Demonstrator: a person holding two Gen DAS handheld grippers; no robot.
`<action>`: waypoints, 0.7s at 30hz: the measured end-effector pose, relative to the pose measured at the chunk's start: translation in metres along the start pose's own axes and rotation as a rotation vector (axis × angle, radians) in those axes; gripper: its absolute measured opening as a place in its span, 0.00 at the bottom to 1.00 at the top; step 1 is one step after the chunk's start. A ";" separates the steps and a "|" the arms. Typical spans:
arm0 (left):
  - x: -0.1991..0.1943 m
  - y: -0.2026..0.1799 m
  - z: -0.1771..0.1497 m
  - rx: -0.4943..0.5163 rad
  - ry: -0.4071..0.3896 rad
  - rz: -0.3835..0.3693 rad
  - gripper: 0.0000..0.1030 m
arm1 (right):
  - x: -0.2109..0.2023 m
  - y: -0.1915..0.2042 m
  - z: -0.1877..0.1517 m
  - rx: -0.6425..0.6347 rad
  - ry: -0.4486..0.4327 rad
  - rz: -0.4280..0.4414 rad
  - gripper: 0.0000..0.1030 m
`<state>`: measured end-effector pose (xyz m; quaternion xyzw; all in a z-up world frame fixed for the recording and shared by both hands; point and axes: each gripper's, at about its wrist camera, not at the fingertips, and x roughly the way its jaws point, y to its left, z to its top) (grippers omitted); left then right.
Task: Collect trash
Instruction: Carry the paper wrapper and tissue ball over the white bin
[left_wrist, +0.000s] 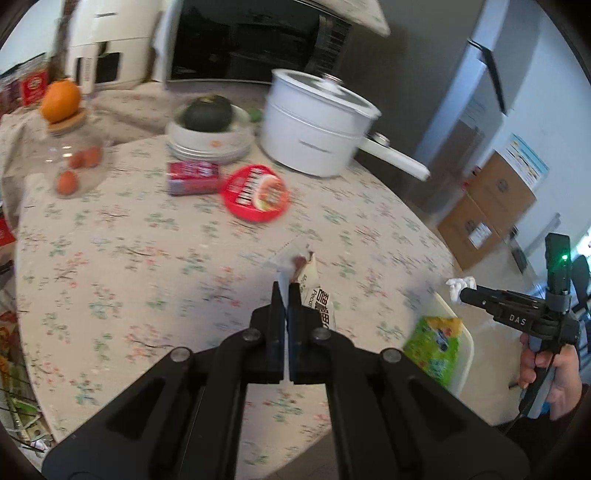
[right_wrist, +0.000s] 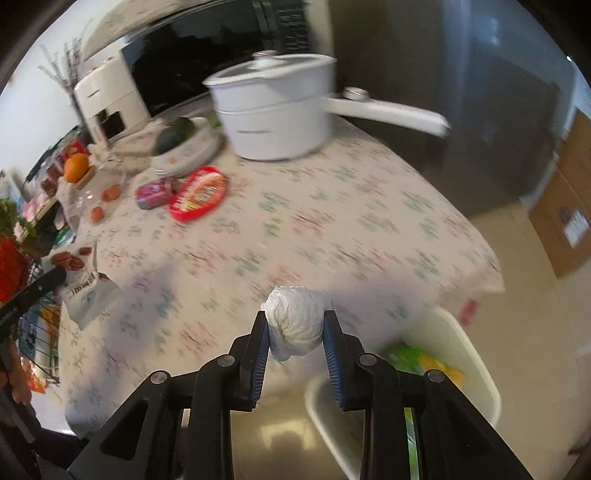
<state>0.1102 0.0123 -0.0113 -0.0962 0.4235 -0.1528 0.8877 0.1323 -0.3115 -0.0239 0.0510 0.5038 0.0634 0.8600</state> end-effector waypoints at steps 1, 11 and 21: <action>0.003 -0.007 -0.002 0.011 0.010 -0.022 0.01 | -0.003 -0.011 -0.005 0.021 0.003 -0.008 0.29; 0.039 -0.106 -0.026 0.174 0.104 -0.195 0.01 | -0.005 -0.093 -0.052 0.195 0.095 -0.060 0.30; 0.087 -0.184 -0.059 0.326 0.186 -0.281 0.01 | -0.008 -0.131 -0.075 0.274 0.131 -0.099 0.30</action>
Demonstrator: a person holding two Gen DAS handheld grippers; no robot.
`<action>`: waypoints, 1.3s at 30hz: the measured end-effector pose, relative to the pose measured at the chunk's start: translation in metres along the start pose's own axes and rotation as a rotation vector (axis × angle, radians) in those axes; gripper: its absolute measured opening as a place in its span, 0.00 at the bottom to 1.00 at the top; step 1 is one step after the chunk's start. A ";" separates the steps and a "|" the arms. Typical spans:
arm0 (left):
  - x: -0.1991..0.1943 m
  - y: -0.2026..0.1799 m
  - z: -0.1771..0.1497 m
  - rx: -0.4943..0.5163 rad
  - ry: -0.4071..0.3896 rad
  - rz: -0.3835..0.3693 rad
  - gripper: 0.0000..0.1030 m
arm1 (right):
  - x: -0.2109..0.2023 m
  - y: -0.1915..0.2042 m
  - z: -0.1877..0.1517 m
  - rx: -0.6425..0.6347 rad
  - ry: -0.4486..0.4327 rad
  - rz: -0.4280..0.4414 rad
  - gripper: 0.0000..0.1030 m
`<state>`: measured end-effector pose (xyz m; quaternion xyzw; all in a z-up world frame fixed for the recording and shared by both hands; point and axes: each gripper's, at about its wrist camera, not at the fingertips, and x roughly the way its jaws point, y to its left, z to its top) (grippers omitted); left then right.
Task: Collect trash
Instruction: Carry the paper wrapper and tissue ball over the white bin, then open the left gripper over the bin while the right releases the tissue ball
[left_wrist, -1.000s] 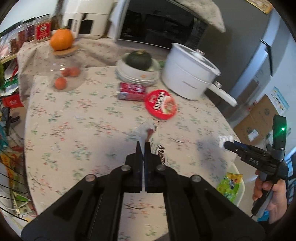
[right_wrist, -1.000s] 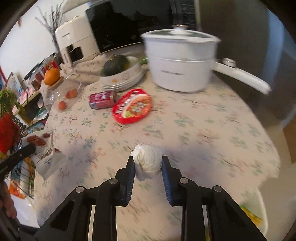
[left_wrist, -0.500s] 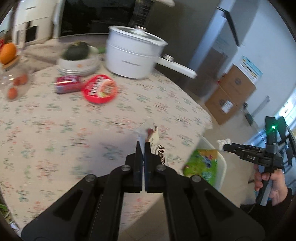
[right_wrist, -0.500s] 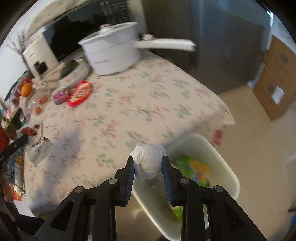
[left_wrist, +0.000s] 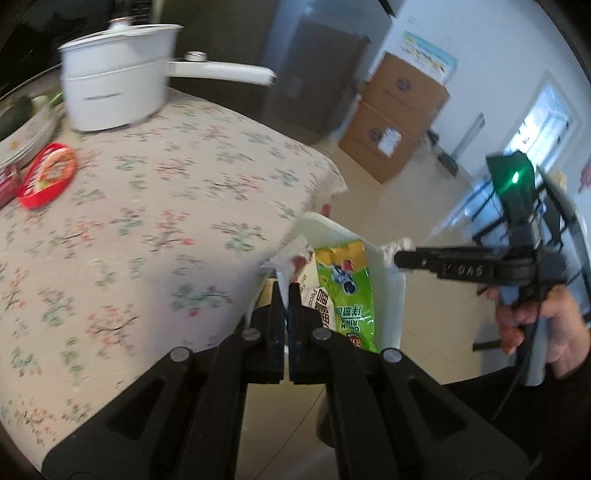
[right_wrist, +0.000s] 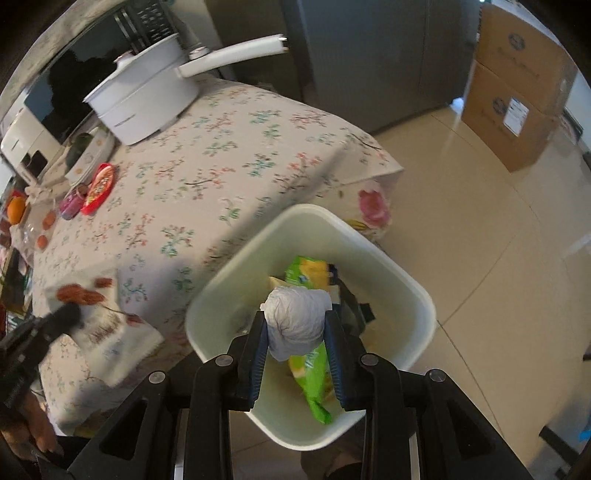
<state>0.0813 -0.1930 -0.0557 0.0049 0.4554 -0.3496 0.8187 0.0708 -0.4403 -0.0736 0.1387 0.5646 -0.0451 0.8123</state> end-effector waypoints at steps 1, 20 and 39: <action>0.006 -0.005 -0.001 0.016 0.006 -0.007 0.01 | -0.001 -0.004 -0.001 0.008 0.001 -0.002 0.30; 0.039 -0.010 -0.002 0.048 0.075 -0.031 0.58 | 0.001 -0.024 -0.001 0.039 0.011 -0.032 0.30; -0.064 0.091 -0.009 -0.070 -0.068 0.280 0.83 | -0.008 0.002 0.008 0.046 -0.030 -0.012 0.60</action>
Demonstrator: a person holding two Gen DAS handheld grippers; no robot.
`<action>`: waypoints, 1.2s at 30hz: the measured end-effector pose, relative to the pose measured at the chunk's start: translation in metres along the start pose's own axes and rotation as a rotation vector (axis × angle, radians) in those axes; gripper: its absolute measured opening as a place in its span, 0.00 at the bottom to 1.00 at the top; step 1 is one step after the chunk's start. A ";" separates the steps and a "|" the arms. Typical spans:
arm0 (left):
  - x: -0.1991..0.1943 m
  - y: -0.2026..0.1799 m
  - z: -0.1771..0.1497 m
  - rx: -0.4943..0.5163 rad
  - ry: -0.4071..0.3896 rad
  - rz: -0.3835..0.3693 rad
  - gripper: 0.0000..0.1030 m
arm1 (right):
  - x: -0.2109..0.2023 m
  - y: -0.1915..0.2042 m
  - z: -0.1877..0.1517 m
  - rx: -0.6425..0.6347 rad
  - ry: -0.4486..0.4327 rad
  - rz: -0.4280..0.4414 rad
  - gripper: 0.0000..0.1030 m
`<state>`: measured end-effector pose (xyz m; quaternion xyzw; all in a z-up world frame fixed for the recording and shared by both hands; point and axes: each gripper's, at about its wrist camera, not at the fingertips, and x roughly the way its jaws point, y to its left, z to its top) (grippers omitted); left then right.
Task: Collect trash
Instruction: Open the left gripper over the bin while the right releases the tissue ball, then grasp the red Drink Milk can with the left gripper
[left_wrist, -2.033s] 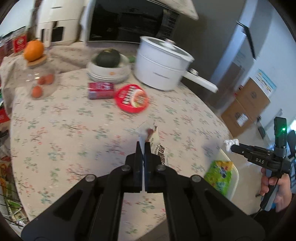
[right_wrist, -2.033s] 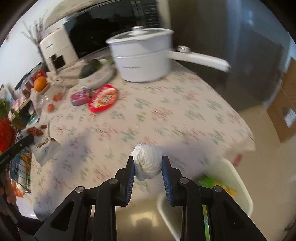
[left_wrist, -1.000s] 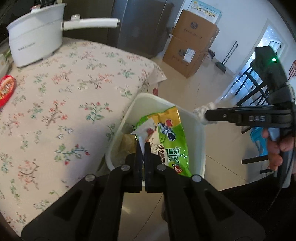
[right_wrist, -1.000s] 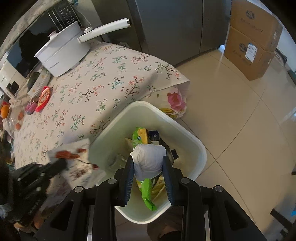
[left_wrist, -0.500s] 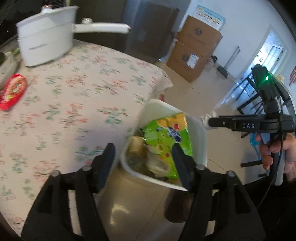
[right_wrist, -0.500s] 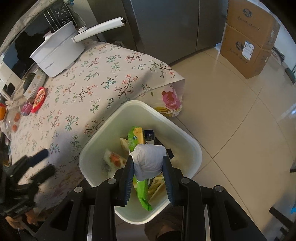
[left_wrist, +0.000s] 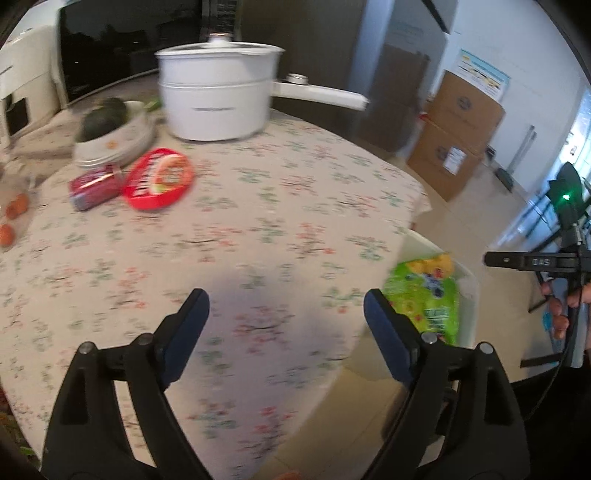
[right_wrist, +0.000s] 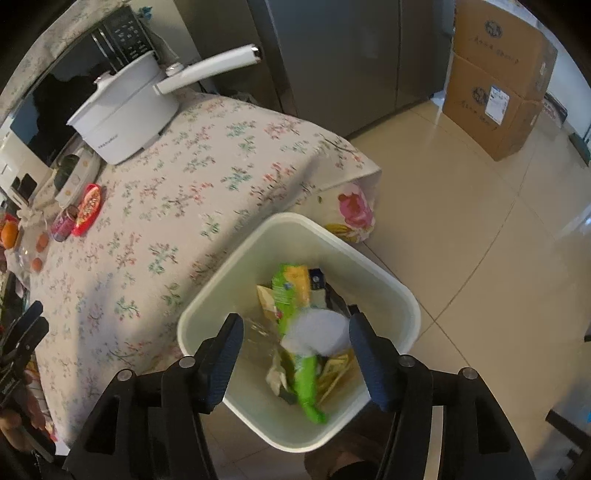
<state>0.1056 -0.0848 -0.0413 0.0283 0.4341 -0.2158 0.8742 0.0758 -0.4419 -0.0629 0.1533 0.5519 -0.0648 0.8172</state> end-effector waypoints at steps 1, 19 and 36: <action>-0.002 0.007 0.000 -0.007 -0.001 0.017 0.84 | -0.001 0.006 0.002 -0.007 -0.006 0.001 0.61; 0.012 0.192 0.034 -0.334 -0.058 0.352 0.99 | 0.045 0.204 0.059 -0.365 -0.069 0.047 0.81; 0.128 0.205 0.102 -0.389 -0.152 0.501 0.99 | 0.129 0.250 0.118 -0.451 -0.122 0.148 0.82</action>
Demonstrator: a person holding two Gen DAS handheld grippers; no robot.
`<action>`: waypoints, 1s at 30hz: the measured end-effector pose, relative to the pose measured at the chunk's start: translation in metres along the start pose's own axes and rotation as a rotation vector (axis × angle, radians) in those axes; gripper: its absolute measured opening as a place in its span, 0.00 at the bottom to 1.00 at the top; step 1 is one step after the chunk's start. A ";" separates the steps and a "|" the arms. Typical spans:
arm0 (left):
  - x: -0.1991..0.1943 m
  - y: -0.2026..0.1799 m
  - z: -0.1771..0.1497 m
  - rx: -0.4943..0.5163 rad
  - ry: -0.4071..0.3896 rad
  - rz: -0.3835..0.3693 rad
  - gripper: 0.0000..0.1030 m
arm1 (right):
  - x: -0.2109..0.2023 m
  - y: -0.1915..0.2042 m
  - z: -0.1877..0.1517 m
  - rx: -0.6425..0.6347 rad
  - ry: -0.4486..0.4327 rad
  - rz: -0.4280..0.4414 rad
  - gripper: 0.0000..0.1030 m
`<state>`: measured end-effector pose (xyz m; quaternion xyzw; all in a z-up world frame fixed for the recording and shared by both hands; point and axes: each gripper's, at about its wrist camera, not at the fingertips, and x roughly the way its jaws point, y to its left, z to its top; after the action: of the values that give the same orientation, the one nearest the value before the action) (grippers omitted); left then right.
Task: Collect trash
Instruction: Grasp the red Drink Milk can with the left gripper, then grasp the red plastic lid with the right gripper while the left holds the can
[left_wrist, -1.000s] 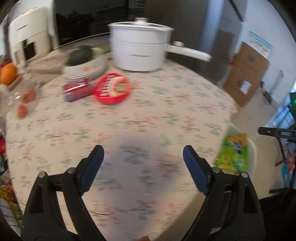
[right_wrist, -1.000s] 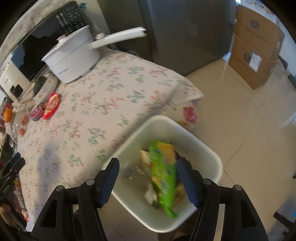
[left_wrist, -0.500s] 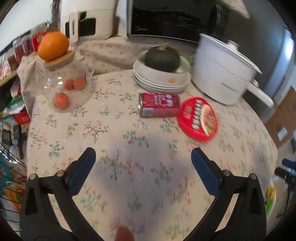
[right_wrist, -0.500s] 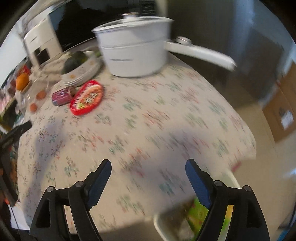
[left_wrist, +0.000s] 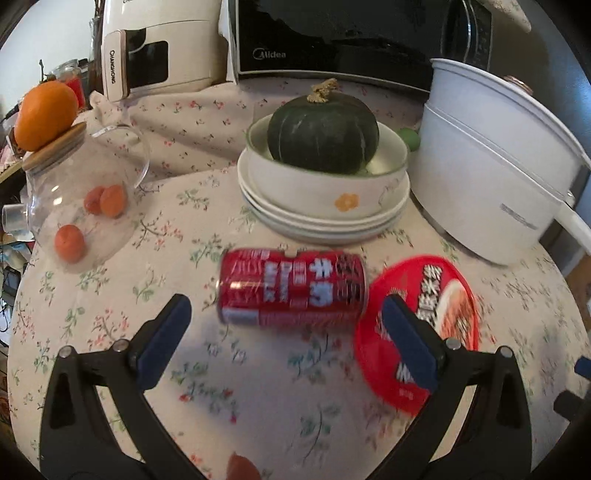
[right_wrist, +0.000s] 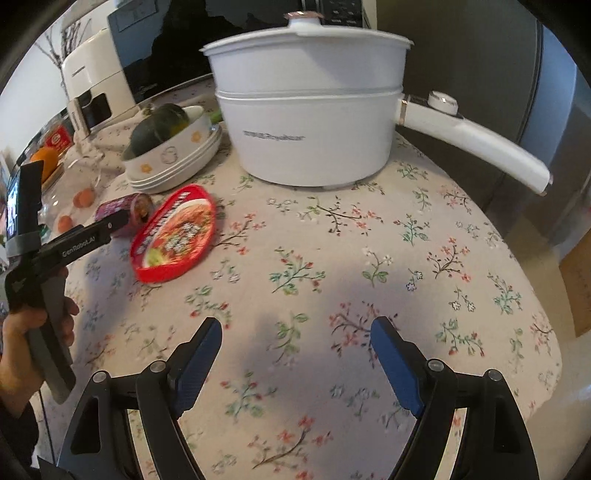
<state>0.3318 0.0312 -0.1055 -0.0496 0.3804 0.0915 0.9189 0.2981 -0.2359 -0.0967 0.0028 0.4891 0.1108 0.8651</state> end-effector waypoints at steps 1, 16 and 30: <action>0.004 0.000 0.001 -0.010 0.005 0.007 0.99 | 0.003 -0.003 0.001 0.005 0.001 0.001 0.82; 0.013 0.024 0.008 -0.031 0.066 -0.090 0.85 | 0.018 0.004 0.002 0.022 0.032 0.014 0.82; -0.058 0.128 -0.020 -0.037 0.071 -0.116 0.85 | 0.054 0.141 -0.007 -0.211 -0.009 -0.110 0.82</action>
<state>0.2508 0.1459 -0.0815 -0.0918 0.4077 0.0431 0.9075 0.2928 -0.0885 -0.1303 -0.1145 0.4701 0.1137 0.8677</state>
